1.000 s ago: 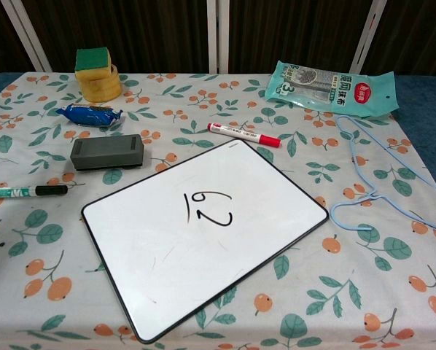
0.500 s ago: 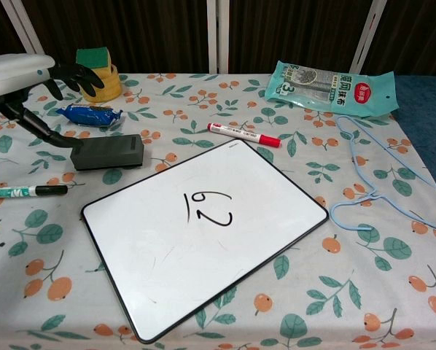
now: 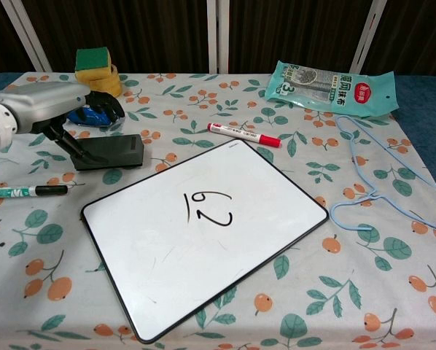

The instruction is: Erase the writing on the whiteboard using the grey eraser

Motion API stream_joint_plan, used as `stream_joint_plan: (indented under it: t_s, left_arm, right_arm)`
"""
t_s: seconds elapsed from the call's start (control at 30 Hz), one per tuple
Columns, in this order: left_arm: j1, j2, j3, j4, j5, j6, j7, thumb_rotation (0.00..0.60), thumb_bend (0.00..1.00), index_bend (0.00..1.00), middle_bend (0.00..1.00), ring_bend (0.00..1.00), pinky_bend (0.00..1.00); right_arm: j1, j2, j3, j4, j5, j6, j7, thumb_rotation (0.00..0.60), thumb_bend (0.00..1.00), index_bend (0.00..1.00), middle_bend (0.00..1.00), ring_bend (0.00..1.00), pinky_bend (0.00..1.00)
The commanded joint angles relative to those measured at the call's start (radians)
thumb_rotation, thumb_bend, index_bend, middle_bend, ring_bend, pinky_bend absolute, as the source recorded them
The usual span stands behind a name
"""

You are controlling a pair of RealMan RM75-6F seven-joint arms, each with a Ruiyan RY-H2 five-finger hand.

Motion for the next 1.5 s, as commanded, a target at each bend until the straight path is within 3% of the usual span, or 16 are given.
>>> stream_joint_plan:
  t_s: [0.03,0.63,0.97,1.13,1.5]
  left_arm:
    - [-0.014,-0.025,0.006,0.020,-0.017,0.002,0.024,0.504,0.15,0.25,0.27,0.20,0.28]
    - [-0.046,-0.073,0.008,0.062,-0.112,0.021,0.096,0.503,0.23,0.33,0.34,0.24,0.36]
    - [-0.052,-0.084,0.020,0.083,-0.107,0.029,0.085,0.506,0.26,0.38,0.37,0.27,0.37]
    - [-0.051,-0.094,0.020,0.095,-0.087,0.045,0.062,0.599,0.29,0.43,0.42,0.30,0.39]
    - [-0.049,-0.092,0.023,0.102,-0.058,0.058,0.030,0.600,0.30,0.51,0.49,0.39,0.43]
  right_arm:
    - [0.001,-0.001,0.002,0.001,0.003,-0.003,0.001,0.600,0.26,0.00,0.00,0.00,0.00]
    - [0.000,-0.003,0.009,0.022,0.023,-0.015,0.028,0.600,0.26,0.00,0.00,0.00,0.00]
    - [0.004,-0.009,0.013,0.030,0.030,-0.023,0.034,0.600,0.27,0.00,0.00,0.00,0.00]
    - [0.005,-0.011,0.013,0.034,0.033,-0.027,0.036,0.600,0.27,0.00,0.00,0.00,0.00]
    - [0.009,-0.015,0.014,0.040,0.035,-0.035,0.037,0.600,0.27,0.00,0.00,0.00,0.00]
